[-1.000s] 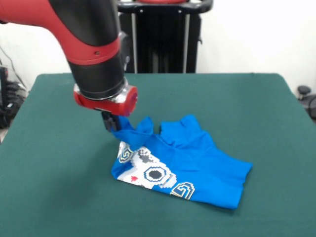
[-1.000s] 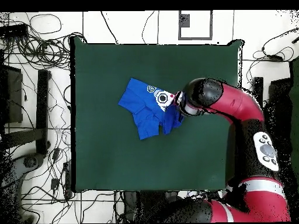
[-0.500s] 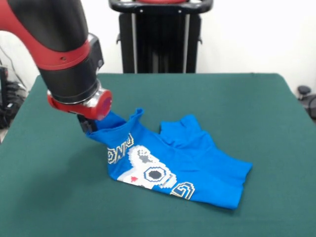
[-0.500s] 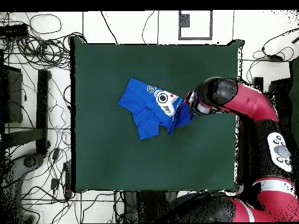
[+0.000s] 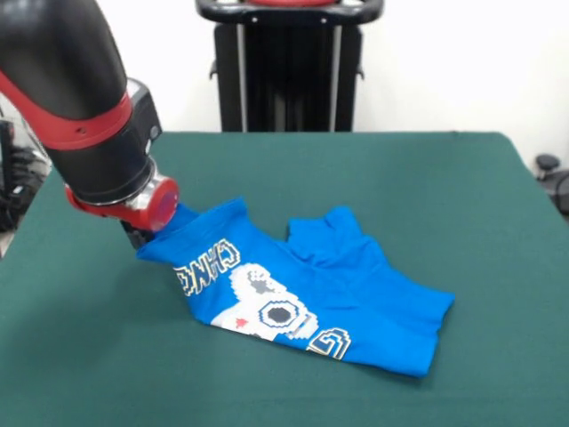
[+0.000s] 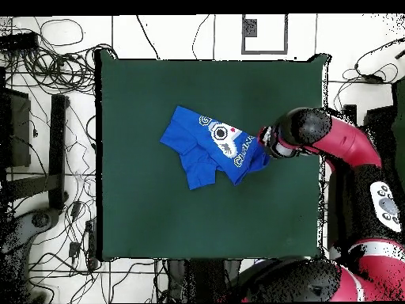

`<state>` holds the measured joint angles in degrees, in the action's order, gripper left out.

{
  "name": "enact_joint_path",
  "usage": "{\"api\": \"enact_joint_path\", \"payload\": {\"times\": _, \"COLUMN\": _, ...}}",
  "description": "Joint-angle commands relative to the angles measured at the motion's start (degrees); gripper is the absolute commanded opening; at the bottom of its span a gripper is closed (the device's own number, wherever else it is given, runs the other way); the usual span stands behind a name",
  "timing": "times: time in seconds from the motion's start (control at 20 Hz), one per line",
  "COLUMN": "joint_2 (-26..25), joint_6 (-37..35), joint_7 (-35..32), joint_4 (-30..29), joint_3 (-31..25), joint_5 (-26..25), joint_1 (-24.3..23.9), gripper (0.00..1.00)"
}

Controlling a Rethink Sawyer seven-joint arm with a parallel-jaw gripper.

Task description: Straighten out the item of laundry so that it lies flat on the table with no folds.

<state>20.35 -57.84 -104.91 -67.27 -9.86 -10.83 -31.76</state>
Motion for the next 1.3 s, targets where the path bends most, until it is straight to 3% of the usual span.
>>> {"api": "enact_joint_path", "payload": {"times": 0.05, "joint_2": -3.58, "joint_6": -6.56, "joint_7": 17.22, "joint_4": 1.69, "joint_3": -8.80, "joint_5": -2.61, "joint_1": -0.36, "gripper": 0.00}}
{"api": "enact_joint_path", "payload": {"times": 0.5, "joint_2": -5.32, "joint_6": -7.88, "joint_7": 19.92, "joint_4": 3.57, "joint_3": -11.39, "joint_5": -4.07, "joint_1": -3.13, "gripper": 0.00}}
{"api": "enact_joint_path", "payload": {"times": 0.95, "joint_2": -9.99, "joint_6": -12.03, "joint_7": 25.84, "joint_4": 11.85, "joint_3": -13.46, "joint_5": -6.84, "joint_1": -5.01, "gripper": 0.00}}
{"api": "enact_joint_path", "payload": {"times": 1.3, "joint_2": -10.41, "joint_6": -10.32, "joint_7": 26.45, "joint_4": 11.56, "joint_3": -14.23, "joint_5": -7.67, "joint_1": -6.14, "gripper": 0.00}}
